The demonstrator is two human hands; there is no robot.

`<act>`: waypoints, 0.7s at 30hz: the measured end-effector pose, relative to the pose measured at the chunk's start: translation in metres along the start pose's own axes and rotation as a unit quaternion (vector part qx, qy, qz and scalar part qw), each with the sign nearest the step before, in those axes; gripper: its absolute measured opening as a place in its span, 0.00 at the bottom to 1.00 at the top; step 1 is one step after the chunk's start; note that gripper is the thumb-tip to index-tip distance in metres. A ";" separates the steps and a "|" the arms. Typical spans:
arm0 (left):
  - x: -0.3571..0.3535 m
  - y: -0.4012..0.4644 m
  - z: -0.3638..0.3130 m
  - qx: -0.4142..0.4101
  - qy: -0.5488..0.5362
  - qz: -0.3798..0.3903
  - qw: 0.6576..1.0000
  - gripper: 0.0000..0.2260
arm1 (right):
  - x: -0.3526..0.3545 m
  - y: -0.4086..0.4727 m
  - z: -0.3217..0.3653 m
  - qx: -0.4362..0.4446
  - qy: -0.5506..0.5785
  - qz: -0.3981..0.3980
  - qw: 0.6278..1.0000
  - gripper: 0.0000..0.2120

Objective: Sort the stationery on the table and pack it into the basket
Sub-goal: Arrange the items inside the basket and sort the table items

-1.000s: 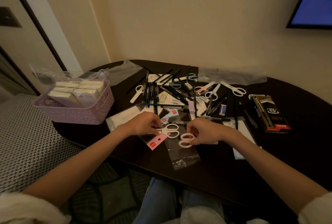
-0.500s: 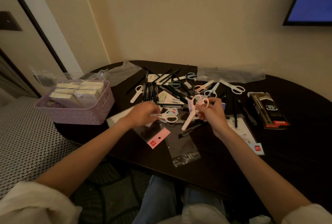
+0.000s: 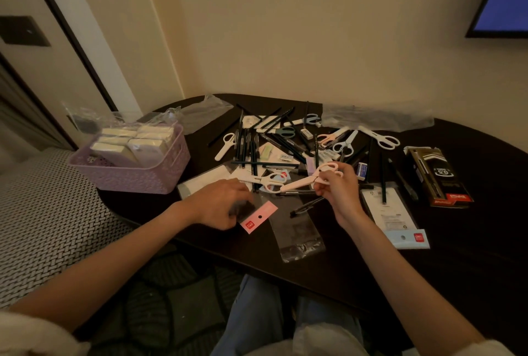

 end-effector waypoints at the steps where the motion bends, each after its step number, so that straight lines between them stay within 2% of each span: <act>1: -0.003 -0.001 -0.001 0.000 0.023 0.016 1.000 0.27 | 0.000 0.000 -0.001 -0.001 0.004 -0.003 1.000 0.14; 3: -0.004 -0.002 -0.004 -0.010 0.076 0.016 0.997 0.28 | 0.000 -0.001 -0.002 -0.002 0.007 -0.007 1.000 0.15; 6: 0.000 -0.003 -0.009 -0.046 0.145 -0.045 0.987 0.21 | -0.001 -0.004 -0.003 -0.003 0.009 -0.011 1.000 0.15; 11: -0.012 -0.003 -0.015 -0.075 0.160 -0.118 0.977 0.13 | 0.000 -0.009 -0.003 0.008 0.032 -0.019 0.999 0.14; 14: -0.005 -0.005 -0.006 -0.066 0.058 -0.176 0.980 0.09 | 0.002 -0.014 -0.001 0.025 0.078 -0.048 0.995 0.12; 16: 0.012 -0.011 0.000 -0.058 -0.041 -0.230 0.971 0.08 | 0.005 -0.015 0.002 0.044 0.122 -0.072 0.989 0.13; 21: 0.058 -0.028 0.009 -0.008 -0.274 -0.349 0.896 0.06 | 0.008 -0.019 0.020 0.106 0.148 -0.107 0.977 0.16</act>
Point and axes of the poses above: each hand's wrist, its own y-axis towards the middle knuckle, its own x-axis out of the back of the hand, z = x × y, the point moved 6 cm from there along y, towards the middle knuckle, and after that the axes turned 15 degrees about z, right-handed, at the moved point
